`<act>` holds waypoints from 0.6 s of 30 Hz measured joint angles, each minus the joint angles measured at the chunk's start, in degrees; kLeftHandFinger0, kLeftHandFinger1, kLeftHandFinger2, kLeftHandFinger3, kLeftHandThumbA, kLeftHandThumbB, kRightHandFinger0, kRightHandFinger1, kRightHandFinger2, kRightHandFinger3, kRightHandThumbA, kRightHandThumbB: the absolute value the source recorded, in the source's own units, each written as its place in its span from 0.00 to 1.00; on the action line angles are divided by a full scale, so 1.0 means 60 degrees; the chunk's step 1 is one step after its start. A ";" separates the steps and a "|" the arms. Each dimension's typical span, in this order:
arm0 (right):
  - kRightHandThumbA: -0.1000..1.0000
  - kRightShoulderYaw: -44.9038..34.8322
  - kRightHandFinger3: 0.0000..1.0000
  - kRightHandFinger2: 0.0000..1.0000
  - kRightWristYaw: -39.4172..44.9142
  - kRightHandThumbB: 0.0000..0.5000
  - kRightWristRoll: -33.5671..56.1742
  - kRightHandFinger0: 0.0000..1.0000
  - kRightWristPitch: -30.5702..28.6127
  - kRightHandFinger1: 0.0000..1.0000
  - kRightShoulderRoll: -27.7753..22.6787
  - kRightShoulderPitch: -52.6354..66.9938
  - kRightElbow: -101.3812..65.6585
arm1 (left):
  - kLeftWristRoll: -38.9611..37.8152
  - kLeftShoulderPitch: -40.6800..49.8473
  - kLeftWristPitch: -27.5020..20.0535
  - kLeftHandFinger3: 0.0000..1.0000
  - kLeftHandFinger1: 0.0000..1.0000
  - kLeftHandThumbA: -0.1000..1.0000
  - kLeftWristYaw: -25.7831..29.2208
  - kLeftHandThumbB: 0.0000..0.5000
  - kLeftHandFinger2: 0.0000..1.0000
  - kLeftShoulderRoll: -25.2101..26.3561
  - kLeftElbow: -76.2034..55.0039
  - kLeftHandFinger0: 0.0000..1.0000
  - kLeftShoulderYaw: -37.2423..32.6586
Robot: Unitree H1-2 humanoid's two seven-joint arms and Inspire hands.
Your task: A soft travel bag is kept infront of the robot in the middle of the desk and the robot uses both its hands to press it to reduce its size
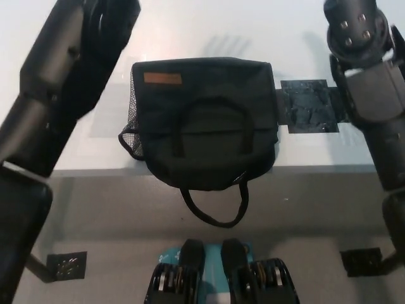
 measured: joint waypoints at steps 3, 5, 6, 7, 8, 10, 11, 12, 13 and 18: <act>1.00 -0.0015 1.00 1.00 0.0097 0.43 0.0084 1.00 0.0216 1.00 -0.0002 0.0760 -0.1007 | -0.0168 0.1004 0.0106 1.00 1.00 1.00 -0.0156 0.29 1.00 -0.0001 -0.1135 1.00 0.0226; 1.00 -0.0015 1.00 1.00 0.0131 0.37 0.0144 1.00 0.0336 1.00 -0.0003 0.1255 -0.1576 | -0.0269 0.1625 0.0165 1.00 1.00 1.00 -0.0225 0.26 1.00 -0.0001 -0.1761 1.00 0.0317; 1.00 -0.0014 1.00 1.00 0.0148 0.37 0.0177 1.00 0.0397 1.00 -0.0003 0.1589 -0.1932 | -0.0321 0.2032 0.0196 1.00 1.00 1.00 -0.0254 0.22 1.00 -0.0001 -0.2124 1.00 0.0338; 1.00 -0.0010 1.00 1.00 0.0160 0.39 0.0197 1.00 0.0442 1.00 -0.0003 0.1890 -0.2198 | -0.0369 0.2354 0.0218 1.00 1.00 1.00 -0.0270 0.23 1.00 -0.0002 -0.2435 1.00 0.0346; 1.00 -0.0007 1.00 1.00 0.0170 0.40 0.0209 1.00 0.0471 1.00 -0.0003 0.2048 -0.2377 | -0.0397 0.2588 0.0227 1.00 1.00 1.00 -0.0276 0.26 1.00 -0.0001 -0.2581 1.00 0.0346; 1.00 0.0004 1.00 1.00 0.0214 0.50 0.0257 1.00 0.0619 1.00 -0.0002 0.2716 -0.2974 | -0.0493 0.3413 0.0267 1.00 1.00 1.00 -0.0292 0.21 1.00 -0.0003 -0.3243 1.00 0.0345; 1.00 0.0010 1.00 1.00 0.0230 0.50 0.0277 1.00 0.0657 1.00 -0.0002 0.3035 -0.3266 | -0.0526 0.3795 0.0271 1.00 1.00 1.00 -0.0298 0.20 1.00 -0.0004 -0.3536 1.00 0.0344; 1.00 0.0021 1.00 1.00 0.0247 0.52 0.0306 1.00 0.0673 1.00 -0.0001 0.3412 -0.3610 | -0.0558 0.4244 0.0268 1.00 1.00 1.00 -0.0304 0.32 1.00 -0.0004 -0.3874 1.00 0.0343; 1.00 0.0033 1.00 1.00 0.0258 0.48 0.0323 1.00 0.0684 1.00 0.0000 0.3632 -0.3791 | -0.0582 0.4446 0.0268 1.00 1.00 1.00 -0.0308 0.46 1.00 -0.0005 -0.4024 1.00 0.0343; 1.00 0.0232 1.00 1.00 0.0291 0.54 0.0369 1.00 0.0672 1.00 0.0110 0.5481 -0.5240 | -0.0773 0.6443 0.0200 1.00 1.00 1.00 -0.0311 0.34 1.00 -0.0004 -0.5450 1.00 0.0359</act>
